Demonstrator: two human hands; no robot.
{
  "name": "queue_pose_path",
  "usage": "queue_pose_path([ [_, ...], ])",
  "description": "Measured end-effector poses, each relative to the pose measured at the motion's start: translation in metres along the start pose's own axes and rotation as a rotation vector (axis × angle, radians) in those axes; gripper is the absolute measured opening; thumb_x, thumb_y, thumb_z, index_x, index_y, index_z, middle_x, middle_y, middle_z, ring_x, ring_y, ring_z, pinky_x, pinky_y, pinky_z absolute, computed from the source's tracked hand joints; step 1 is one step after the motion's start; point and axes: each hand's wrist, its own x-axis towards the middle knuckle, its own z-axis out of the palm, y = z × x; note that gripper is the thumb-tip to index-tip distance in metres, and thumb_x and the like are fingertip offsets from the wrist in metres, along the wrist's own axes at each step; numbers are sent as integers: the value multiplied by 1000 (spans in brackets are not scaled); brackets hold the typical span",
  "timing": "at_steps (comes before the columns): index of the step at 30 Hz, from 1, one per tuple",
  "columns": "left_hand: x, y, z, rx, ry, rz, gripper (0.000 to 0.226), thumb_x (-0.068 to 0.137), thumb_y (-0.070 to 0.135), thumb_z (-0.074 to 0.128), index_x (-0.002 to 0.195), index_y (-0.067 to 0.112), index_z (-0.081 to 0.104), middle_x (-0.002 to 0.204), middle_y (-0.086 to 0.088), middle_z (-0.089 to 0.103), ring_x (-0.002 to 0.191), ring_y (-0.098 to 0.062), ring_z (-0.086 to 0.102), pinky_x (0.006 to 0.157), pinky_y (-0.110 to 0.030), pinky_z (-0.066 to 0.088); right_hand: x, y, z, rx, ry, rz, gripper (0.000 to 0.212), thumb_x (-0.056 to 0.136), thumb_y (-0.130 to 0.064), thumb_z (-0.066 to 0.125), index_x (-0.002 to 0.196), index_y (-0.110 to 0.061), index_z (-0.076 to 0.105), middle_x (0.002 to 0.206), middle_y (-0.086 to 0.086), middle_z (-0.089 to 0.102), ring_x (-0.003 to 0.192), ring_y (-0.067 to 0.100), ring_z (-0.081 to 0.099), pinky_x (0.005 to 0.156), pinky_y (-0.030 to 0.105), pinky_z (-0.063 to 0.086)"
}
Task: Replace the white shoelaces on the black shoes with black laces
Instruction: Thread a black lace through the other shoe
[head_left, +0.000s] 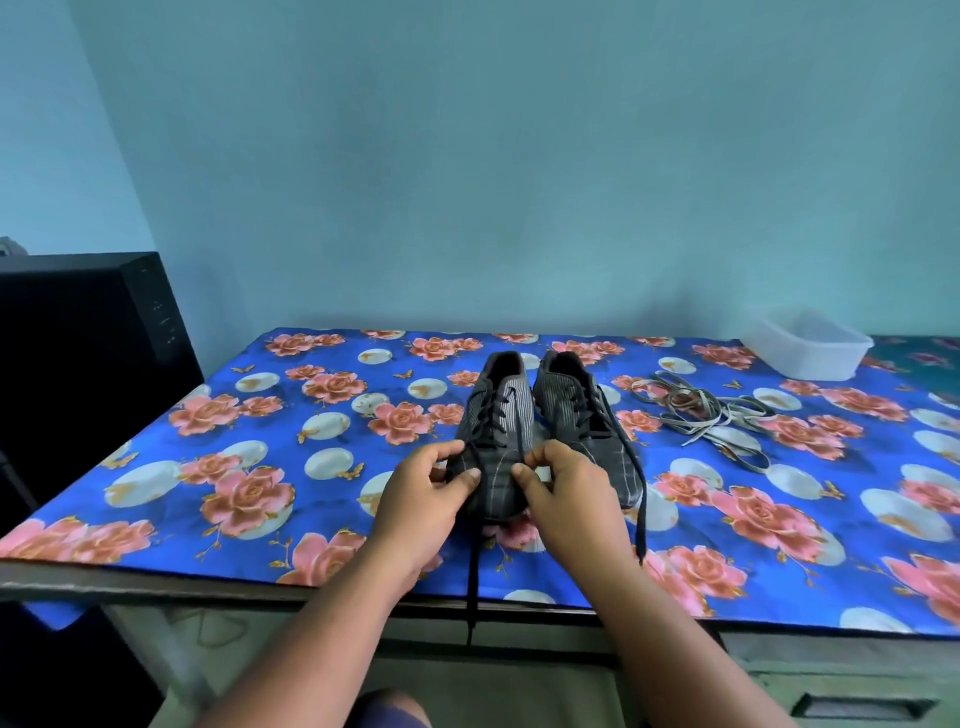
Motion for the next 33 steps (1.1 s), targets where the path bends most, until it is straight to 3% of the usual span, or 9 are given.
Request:
queue_pose_path([
  [3,-12,-10,-2,-37,-2,-3,31,93,25,73,122,31,62,110,13,68,91,-6,66,74,-26,52,-8,-1,-12,-54,-15,2,24,96,-43,61,81,-25,58,75,-7,63,71,13,58,56,28,36],
  [6,-23,-21,-4,3,18,-6,24,90,27,77,110,30,63,108,12,68,90,-10,64,83,-31,55,-19,-2,-11,15,-68,40,30,95,-43,62,74,-22,57,66,-6,64,66,11,59,60,32,47],
  [10,-39,-16,-8,154,19,40,22,89,32,77,103,29,61,87,9,68,80,-8,62,68,-20,44,-36,-8,-1,16,-151,43,37,95,-49,57,73,-20,59,68,-5,70,67,12,64,69,41,54],
  [15,-52,-11,-3,396,-66,101,23,86,40,77,100,35,59,78,11,67,69,-1,60,60,-22,41,-48,-19,-2,-82,-161,27,41,98,-48,54,73,-17,62,66,-1,68,65,18,62,66,43,53],
  [20,-69,-15,-2,294,-64,145,11,85,32,80,89,39,72,76,16,73,70,-2,66,69,-31,54,-55,-21,-13,-6,-231,54,39,97,-43,59,67,-19,65,65,-3,66,62,9,58,62,36,48],
  [25,-84,-16,-8,386,-141,290,9,89,41,73,96,42,77,78,28,71,66,1,61,64,-25,47,-61,-26,-20,127,-306,85,41,96,-37,65,72,-4,67,53,-2,49,50,0,44,54,25,33],
  [27,-84,-15,-11,411,-288,288,11,89,45,69,98,46,76,75,25,71,65,1,61,64,-27,49,-65,-30,-20,206,-332,129,34,95,-34,68,76,-6,72,56,-4,58,50,2,48,57,29,43],
  [30,-81,-5,-24,357,-445,224,8,91,38,74,89,33,80,68,13,69,59,2,50,61,-24,41,-72,-34,-25,241,-343,156,26,94,-32,68,79,-12,74,55,-3,59,50,8,49,55,32,47],
  [33,-66,10,-41,102,-381,34,16,97,30,68,91,18,78,76,-2,74,57,-7,49,53,-18,39,-76,-35,-35,333,-346,175,27,97,-33,63,82,-14,75,58,3,61,51,9,47,53,24,40],
])
